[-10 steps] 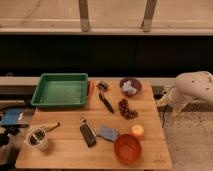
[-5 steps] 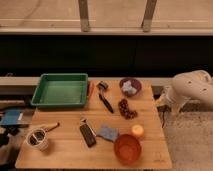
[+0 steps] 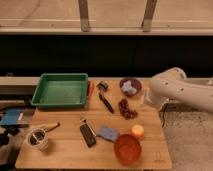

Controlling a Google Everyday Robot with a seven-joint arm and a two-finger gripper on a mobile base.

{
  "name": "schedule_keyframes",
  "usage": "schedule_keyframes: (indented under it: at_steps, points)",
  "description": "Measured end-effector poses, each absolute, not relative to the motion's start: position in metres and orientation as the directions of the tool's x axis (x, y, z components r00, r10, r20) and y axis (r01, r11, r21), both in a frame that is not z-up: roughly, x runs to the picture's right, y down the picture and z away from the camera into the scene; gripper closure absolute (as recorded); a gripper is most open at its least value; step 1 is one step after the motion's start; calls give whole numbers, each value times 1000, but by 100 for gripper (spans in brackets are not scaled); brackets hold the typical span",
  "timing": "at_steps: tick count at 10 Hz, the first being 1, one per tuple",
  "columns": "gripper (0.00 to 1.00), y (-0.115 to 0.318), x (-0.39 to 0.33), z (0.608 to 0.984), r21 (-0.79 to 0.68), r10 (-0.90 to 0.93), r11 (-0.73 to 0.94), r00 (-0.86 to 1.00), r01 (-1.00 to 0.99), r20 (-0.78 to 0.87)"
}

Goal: Wipe red bowl with sponge

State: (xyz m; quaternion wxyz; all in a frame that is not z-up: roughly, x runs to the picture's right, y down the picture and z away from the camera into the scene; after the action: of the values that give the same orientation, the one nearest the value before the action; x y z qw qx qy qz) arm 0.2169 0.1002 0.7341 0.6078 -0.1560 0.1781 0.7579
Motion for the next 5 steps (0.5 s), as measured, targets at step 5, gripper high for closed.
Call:
schedule_keyframes:
  at_steps: [5]
  points:
    - [37, 121, 126, 719, -101, 857, 2, 54, -995, -513]
